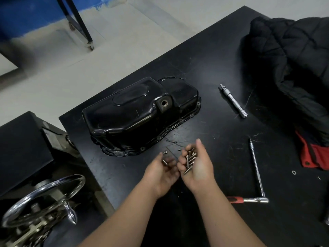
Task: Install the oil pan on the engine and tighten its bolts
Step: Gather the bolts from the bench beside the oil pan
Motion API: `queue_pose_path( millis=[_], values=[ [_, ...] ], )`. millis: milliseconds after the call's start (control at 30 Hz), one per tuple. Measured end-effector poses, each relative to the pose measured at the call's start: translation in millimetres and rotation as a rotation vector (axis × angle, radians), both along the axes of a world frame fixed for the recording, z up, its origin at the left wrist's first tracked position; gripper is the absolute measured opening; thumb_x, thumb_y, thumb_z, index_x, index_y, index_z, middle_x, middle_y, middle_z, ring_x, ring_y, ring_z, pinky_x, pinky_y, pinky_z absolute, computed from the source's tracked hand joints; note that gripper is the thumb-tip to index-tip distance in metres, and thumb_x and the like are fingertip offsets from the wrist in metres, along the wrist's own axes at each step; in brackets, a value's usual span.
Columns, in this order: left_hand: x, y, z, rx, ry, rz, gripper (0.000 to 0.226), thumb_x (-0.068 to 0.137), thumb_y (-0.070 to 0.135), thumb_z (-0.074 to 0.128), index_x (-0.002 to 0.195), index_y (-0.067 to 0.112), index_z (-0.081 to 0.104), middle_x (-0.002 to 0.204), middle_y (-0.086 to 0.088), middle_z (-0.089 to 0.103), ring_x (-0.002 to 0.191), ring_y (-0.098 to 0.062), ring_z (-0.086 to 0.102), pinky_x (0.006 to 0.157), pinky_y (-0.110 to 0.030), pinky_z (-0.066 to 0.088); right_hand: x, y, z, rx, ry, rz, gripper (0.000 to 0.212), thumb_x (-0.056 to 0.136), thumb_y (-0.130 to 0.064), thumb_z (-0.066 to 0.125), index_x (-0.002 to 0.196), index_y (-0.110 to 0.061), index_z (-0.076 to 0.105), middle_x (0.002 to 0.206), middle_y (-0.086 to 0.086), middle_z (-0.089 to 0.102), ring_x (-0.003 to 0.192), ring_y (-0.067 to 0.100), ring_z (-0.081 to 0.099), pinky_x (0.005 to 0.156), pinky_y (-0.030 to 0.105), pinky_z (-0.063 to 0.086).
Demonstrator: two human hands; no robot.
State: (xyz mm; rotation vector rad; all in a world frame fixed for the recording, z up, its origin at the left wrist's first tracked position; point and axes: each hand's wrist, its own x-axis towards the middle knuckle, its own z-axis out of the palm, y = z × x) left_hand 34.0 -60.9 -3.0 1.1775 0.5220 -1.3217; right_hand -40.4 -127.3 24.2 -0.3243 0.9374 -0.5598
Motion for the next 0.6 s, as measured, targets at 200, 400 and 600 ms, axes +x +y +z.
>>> queue_pose_path(
  millis=[200,400,600],
  values=[
    [-6.8,10.5,4.3,-0.280,0.237,0.134,0.030,0.089,0.018,0.031,0.068,0.019,0.052,0.061,0.007,0.058,0.055,-0.003,0.058,0.056,-0.015,0.048,11.9,52.2,-0.7,-0.980,0.454,0.463,0.038,0.082,-0.044,0.039,0.074,-0.020,0.067,0.086,-0.004,0.063,0.084,0.006,0.058,0.081,0.026,0.045],
    [5.2,12.0,10.6,-0.254,0.142,0.102,0.029,0.085,0.020,0.040,0.076,0.007,0.063,0.074,-0.010,0.065,0.067,-0.023,0.066,0.073,-0.031,0.048,1.9,44.8,-7.4,-1.440,0.654,0.728,0.058,0.086,-0.048,0.033,0.129,-0.016,0.055,0.134,-0.001,0.047,0.127,0.015,0.032,0.110,0.033,0.023],
    [28.7,8.7,6.1,0.020,-0.056,0.033,0.040,0.087,0.035,0.051,0.051,0.020,0.043,0.049,0.002,0.040,0.043,-0.014,0.039,0.040,-0.020,0.034,-43.3,-24.5,-36.8,-1.233,1.182,0.411,0.049,0.087,-0.032,0.058,0.129,-0.008,0.049,0.128,0.015,0.049,0.119,0.033,0.042,0.103,0.042,0.031]
  ],
)
